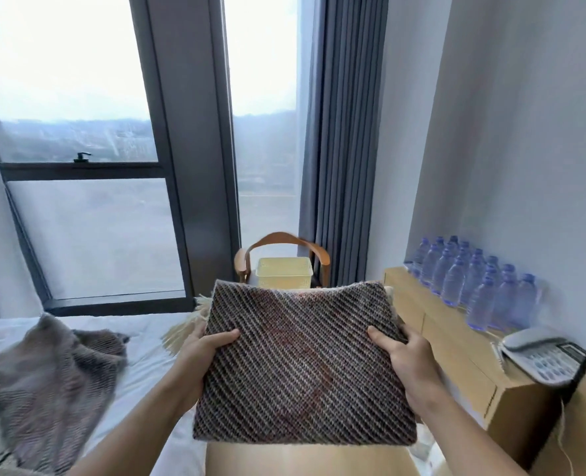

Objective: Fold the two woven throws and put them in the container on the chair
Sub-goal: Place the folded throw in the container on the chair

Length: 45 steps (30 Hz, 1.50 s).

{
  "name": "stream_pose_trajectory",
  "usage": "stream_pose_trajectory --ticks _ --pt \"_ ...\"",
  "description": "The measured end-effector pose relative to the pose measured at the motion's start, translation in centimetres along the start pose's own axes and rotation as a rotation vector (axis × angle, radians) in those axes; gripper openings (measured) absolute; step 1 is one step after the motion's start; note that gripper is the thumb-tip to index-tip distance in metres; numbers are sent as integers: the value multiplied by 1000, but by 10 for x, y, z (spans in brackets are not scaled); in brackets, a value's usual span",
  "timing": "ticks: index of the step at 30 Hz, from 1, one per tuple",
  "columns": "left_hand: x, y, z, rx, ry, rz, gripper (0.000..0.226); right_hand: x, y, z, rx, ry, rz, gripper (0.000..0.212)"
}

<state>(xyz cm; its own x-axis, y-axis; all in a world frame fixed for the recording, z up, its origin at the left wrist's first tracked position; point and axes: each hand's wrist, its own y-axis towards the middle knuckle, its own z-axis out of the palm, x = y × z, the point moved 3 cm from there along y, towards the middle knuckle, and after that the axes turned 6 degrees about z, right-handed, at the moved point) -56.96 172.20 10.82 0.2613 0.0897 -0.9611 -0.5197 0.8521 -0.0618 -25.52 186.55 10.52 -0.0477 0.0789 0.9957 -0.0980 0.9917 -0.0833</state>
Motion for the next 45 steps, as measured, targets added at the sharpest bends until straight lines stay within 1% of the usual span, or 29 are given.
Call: stream_pose_trajectory --ticks 3,6,9,14,17,22,25,33,39,43,45 --pt "7 81 5 -14 9 -20 49 -5 83 37 35 22 23 30" --pt "3 161 9 -42 17 -34 50 -2 162 71 69 37 80 21" --pt "-3 239 7 -70 23 -37 55 2 235 104 79 16 114 27" --pt "8 352 -2 -101 46 -103 56 5 335 161 88 -7 151 26" --pt "22 431 -12 -88 52 -121 55 -4 396 196 97 -12 166 24" --pt "53 569 -27 -45 47 -199 57 -24 499 260 60 -39 236 20" --pt "68 641 -34 -22 43 -285 62 -32 556 291 22 -71 298 21" --pt "90 820 -30 -25 83 -422 66 -49 705 360 -46 -140 433 19" --pt "133 951 -15 -62 157 -492 58 -88 849 395 -19 -190 480 19" --pt "159 1031 8 -145 210 -512 62 -136 950 417 -4 -229 579 31" --pt "170 1070 16 -189 244 -541 65 -155 990 426 -13 -245 634 29"
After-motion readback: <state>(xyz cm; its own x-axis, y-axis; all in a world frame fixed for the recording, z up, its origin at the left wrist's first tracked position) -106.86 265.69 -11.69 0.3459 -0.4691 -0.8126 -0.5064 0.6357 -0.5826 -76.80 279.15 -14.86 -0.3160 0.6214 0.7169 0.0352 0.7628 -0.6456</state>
